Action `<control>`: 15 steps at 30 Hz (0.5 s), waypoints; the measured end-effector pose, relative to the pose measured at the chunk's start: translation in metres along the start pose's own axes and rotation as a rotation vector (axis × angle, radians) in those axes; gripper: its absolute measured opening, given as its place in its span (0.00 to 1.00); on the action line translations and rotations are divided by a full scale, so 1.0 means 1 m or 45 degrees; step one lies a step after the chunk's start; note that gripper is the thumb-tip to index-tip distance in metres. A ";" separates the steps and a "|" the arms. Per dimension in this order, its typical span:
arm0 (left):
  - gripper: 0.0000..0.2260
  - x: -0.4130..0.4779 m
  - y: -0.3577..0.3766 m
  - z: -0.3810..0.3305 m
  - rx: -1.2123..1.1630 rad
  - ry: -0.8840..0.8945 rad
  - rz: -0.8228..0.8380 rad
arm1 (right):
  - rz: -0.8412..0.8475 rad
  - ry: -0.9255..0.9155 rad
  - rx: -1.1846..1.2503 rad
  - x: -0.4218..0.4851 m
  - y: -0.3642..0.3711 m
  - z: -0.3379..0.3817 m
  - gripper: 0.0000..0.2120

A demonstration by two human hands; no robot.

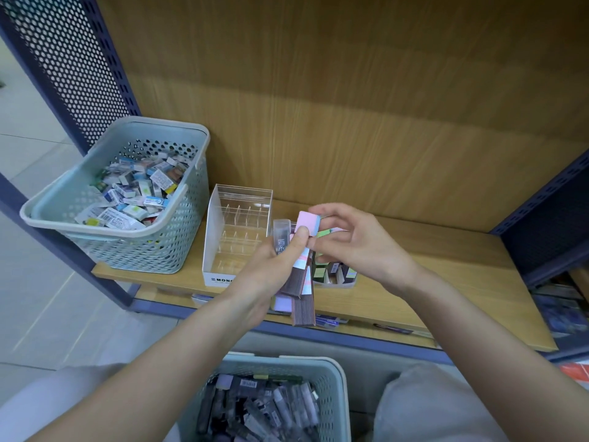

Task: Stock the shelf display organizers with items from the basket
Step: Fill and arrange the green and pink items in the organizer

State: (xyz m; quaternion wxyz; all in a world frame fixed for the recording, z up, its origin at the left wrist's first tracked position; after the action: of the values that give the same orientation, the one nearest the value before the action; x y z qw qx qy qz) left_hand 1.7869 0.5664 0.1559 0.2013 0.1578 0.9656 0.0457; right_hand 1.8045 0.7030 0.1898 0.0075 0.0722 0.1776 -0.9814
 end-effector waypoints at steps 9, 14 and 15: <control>0.13 0.007 0.003 -0.002 -0.074 -0.075 -0.076 | -0.117 0.201 0.358 0.010 -0.009 -0.008 0.16; 0.08 0.009 0.000 -0.003 -0.093 -0.020 -0.112 | -0.381 0.198 0.387 0.019 -0.042 -0.018 0.12; 0.06 0.009 -0.001 -0.003 -0.105 -0.015 -0.128 | -0.459 0.187 0.280 0.021 -0.047 -0.025 0.12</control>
State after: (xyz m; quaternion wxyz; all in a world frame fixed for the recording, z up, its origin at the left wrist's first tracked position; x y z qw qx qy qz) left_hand 1.7772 0.5681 0.1551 0.2154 0.1011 0.9684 0.0743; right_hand 1.7856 0.7558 0.1802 -0.1887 0.1109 0.0797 -0.9725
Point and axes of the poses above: each hand's wrist, its own x-axis towards the middle knuckle, its own y-axis out of the palm, z = x × y, the point moved 1 cm from there along x, towards the middle knuckle, and after that the axes turned 6 degrees about -x, right-handed, at the moved point
